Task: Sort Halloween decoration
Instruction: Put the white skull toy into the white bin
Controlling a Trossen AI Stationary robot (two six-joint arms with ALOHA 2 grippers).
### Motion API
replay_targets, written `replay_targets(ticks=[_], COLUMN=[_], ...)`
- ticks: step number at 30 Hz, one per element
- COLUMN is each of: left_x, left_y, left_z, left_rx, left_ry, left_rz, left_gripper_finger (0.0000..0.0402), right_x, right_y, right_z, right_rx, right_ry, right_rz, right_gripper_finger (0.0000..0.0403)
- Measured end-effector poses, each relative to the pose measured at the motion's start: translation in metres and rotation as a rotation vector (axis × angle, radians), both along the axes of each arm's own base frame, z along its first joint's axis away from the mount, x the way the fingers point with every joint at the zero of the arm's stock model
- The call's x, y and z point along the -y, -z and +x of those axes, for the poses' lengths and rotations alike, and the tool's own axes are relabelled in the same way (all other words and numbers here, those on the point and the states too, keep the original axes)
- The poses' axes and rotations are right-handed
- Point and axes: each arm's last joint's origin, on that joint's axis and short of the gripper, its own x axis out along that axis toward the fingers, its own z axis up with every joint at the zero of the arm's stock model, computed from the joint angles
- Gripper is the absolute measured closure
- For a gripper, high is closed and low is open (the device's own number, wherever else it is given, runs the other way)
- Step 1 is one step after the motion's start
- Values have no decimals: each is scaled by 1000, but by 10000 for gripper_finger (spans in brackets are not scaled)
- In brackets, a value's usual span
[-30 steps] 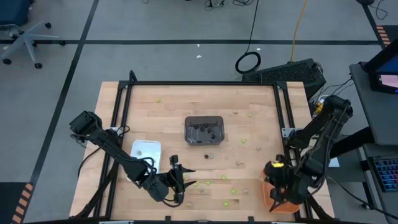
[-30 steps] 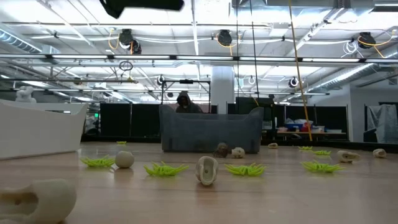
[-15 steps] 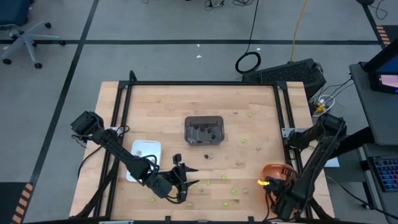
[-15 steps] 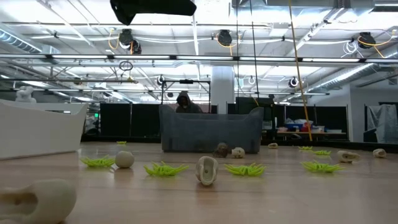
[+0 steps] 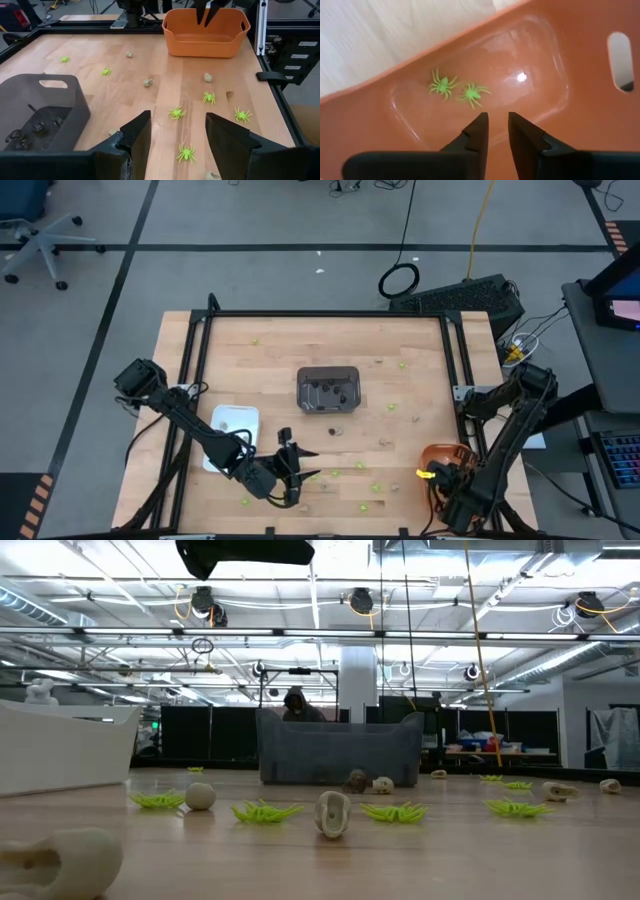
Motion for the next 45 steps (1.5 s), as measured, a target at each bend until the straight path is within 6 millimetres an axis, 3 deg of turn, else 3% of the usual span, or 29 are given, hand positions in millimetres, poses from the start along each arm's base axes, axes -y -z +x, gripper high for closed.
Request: replay_targets(ticks=[9, 16, 19, 26, 34, 45], left_x=[0, -1, 4, 17, 20, -1], left_y=[5, 23, 33, 60, 72, 82], left_z=[-3, -12, -14, -17, -17, -12], left_rx=[-65, -211, -242, -287, -305, -478], left_ry=[30, -32, -27, -21, -46, -104], left_rz=[-35, -83, -63, 4, -20, -151], left_gripper_finger=[215, 215, 215, 207, 158, 153], right_x=[-7, -21, -25, -33, -44, -63], right_y=[-14, -47, -53, -52, -52, -30], right_z=[-19, -27, -25, -14, -4, 10], right_rx=[98, 382, 527, 792, 1009, 1022], right_ry=[32, 17, -31, -209, -353, -502], right_rz=[-18, -32, -51, -173, -323, -442], right_gripper_finger=[313, 312, 312, 312, 312, 312])
